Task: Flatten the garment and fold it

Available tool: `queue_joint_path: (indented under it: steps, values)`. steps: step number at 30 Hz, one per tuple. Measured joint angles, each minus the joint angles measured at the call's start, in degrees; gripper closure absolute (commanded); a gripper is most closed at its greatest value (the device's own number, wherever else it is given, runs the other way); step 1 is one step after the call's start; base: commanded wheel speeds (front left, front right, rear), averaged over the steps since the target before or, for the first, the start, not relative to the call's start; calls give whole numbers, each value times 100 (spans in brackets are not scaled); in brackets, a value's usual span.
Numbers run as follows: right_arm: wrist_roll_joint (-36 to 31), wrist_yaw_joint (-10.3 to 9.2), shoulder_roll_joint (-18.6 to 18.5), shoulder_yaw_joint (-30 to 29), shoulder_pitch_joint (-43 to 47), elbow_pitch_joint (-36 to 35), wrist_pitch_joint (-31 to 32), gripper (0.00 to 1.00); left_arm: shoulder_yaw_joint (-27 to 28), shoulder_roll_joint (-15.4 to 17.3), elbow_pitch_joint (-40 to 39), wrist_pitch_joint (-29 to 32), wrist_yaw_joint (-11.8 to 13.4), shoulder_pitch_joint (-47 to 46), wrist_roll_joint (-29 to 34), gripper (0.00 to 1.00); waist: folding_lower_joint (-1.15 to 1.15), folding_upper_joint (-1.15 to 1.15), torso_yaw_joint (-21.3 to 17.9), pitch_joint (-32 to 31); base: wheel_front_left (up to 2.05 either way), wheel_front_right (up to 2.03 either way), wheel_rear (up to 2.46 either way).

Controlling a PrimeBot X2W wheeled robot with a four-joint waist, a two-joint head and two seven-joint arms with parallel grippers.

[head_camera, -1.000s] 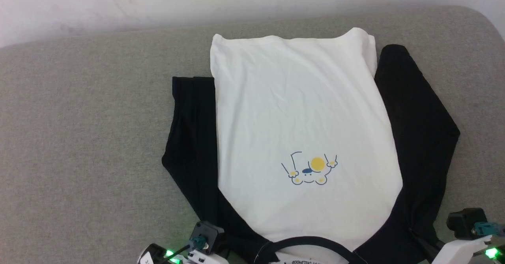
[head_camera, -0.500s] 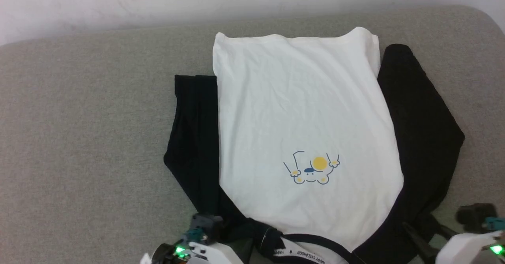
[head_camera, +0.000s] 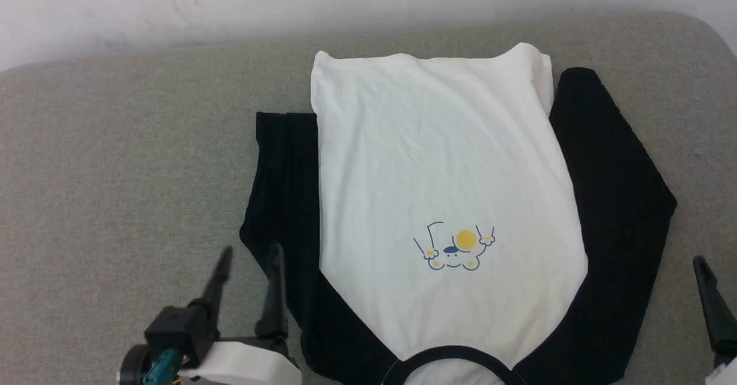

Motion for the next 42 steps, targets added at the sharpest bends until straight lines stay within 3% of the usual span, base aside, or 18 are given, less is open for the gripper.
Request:
queue_joint_path:
  steps: [5, 11, 15, 20, 23, 31, 34, 38, 42]
  values:
    - [-688, 1, 428, 64, -158, -326, -634, 0, 263, -225, -127, -721, 299, -46, 667, 0, 0, 0, 6, -46, 0, 0, 0]
    - [-1173, 1, 904, 226, -201, -200, -1370, 0, 579, -887, -100, -790, 297, -59, 1325, 0, -1, 0, 40, -104, 0, 0, 0]
    - [-1194, 1, 1020, 268, -201, -91, -1581, 0, 789, -1147, -45, -793, -56, -56, 1566, 0, -1, 0, 30, -69, 0, 0, 0]
    - [-1185, 1, 975, 301, -293, -90, -1642, 0, 923, -818, 386, -682, -684, -871, 1716, 0, -1, 0, 35, 112, 0, 0, 0]
    - [-1089, 1, 860, 336, -461, -108, -1656, 0, 1002, -619, 610, -21, -1091, -1866, 1567, 0, -1, 0, 42, 301, 0, 0, 0]
    - [-717, 1, 530, 492, -912, -73, -1711, 0, 662, 45, 1478, 2584, -2204, -4408, 1555, 0, 1, 0, 24, 1019, 0, 0, 0]
    - [-612, 1, 422, 538, -1056, -4, -1756, 0, 525, 170, 1812, 3442, -2493, -5036, 1541, 0, 1, 0, -7, 1325, 0, 0, 0]
    - [-487, 1, 293, 591, -1204, 90, -1815, 0, 389, 247, 2190, 4480, -2635, -5475, 1490, 0, 1, 0, -61, 1725, 0, 0, 0]
    - [-403, 1, 211, 619, -1344, 144, -1913, 0, 372, 354, 2317, 5277, -2619, -5600, 1379, 0, 2, 0, -128, 2077, 0, 0, 0]
